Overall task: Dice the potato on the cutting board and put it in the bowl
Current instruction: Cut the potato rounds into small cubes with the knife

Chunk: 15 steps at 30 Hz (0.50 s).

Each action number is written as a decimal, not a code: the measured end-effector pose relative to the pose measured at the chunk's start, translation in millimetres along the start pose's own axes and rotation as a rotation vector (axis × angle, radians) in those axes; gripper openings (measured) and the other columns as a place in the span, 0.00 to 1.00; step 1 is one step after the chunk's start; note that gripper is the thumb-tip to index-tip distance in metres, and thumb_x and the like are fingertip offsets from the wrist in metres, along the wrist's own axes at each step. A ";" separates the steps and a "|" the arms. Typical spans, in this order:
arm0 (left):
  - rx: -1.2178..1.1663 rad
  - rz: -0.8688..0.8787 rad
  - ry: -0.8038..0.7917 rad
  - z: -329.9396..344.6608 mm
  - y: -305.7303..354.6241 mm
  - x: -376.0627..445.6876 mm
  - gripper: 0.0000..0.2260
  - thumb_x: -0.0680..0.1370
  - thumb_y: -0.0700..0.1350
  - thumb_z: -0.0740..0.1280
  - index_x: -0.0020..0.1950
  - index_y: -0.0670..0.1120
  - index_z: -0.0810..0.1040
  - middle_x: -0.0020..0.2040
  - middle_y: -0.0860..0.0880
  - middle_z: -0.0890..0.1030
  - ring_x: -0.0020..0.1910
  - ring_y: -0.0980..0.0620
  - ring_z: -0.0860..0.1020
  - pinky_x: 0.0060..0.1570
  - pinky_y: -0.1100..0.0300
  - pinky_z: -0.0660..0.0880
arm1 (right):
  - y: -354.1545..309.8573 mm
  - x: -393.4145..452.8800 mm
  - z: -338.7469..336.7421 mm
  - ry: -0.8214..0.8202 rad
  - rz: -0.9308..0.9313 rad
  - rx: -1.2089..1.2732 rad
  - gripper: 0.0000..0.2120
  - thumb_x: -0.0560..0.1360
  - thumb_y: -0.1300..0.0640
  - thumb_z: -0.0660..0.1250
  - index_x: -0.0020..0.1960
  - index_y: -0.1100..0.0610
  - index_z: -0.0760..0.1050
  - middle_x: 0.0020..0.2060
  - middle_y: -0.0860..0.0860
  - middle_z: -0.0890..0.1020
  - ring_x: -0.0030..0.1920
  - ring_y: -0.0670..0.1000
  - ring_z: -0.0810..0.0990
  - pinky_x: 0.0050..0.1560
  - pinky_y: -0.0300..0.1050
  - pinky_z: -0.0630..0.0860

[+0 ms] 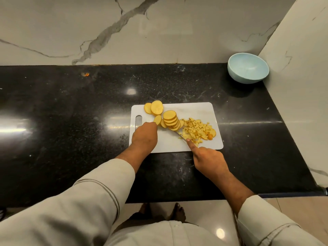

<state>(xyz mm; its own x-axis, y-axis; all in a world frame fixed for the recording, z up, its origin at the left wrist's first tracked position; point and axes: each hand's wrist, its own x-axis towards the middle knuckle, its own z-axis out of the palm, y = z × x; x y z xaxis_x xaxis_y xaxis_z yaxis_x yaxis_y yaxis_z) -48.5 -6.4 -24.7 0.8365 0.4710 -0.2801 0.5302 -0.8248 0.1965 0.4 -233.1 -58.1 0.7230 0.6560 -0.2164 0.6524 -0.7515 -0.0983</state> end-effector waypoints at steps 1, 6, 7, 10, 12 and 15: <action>-0.077 -0.031 0.011 -1.0 -4.7 2.5 0.08 0.76 0.47 0.69 0.50 0.44 0.76 0.51 0.44 0.79 0.48 0.43 0.78 0.41 0.56 0.70 | -2.3 -0.3 0.5 0.000 -0.002 0.005 0.29 0.80 0.50 0.51 0.78 0.42 0.44 0.40 0.48 0.76 0.38 0.51 0.76 0.34 0.46 0.71; -0.394 -0.027 0.136 -1.1 -17.7 10.4 0.13 0.72 0.53 0.73 0.48 0.47 0.75 0.46 0.50 0.74 0.41 0.51 0.72 0.40 0.58 0.67 | -26.6 -8.9 2.6 0.004 0.040 0.054 0.28 0.81 0.49 0.51 0.78 0.42 0.45 0.38 0.44 0.72 0.36 0.48 0.74 0.34 0.45 0.72; -0.415 0.002 0.145 -2.0 -17.0 12.0 0.13 0.72 0.52 0.73 0.51 0.48 0.76 0.47 0.50 0.74 0.43 0.51 0.72 0.41 0.58 0.67 | -34.0 -11.3 3.4 0.005 0.053 0.055 0.29 0.81 0.49 0.51 0.78 0.42 0.44 0.37 0.44 0.71 0.37 0.47 0.75 0.34 0.46 0.73; -0.375 0.095 0.131 -3.5 -15.9 21.8 0.08 0.74 0.48 0.70 0.49 0.46 0.78 0.47 0.46 0.79 0.47 0.46 0.76 0.41 0.57 0.68 | -53.5 -14.3 8.9 0.015 0.083 0.089 0.29 0.81 0.50 0.51 0.78 0.43 0.44 0.37 0.44 0.70 0.36 0.48 0.74 0.34 0.47 0.74; -0.352 0.125 0.130 -5.7 -18.1 26.2 0.08 0.77 0.47 0.66 0.43 0.43 0.78 0.44 0.45 0.80 0.45 0.44 0.77 0.40 0.56 0.70 | -63.2 -15.5 10.2 0.030 0.097 0.116 0.29 0.81 0.50 0.51 0.78 0.42 0.43 0.37 0.45 0.71 0.35 0.48 0.74 0.34 0.47 0.75; -0.440 0.071 0.131 -10.5 -26.7 25.9 0.12 0.77 0.44 0.65 0.34 0.42 0.76 0.35 0.45 0.78 0.39 0.43 0.78 0.36 0.55 0.73 | -73.6 -17.4 8.7 0.072 0.125 0.171 0.29 0.81 0.51 0.53 0.78 0.42 0.44 0.36 0.46 0.74 0.34 0.48 0.74 0.35 0.47 0.76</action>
<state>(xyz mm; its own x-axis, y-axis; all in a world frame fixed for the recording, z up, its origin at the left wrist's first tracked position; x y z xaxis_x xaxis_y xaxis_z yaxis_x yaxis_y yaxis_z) -39.5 31.1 -27.3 0.8682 0.4772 -0.1362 0.4559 -0.6585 0.5988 -62.2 -189.8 -55.6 0.8142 0.5556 -0.1684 0.5129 -0.8243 -0.2396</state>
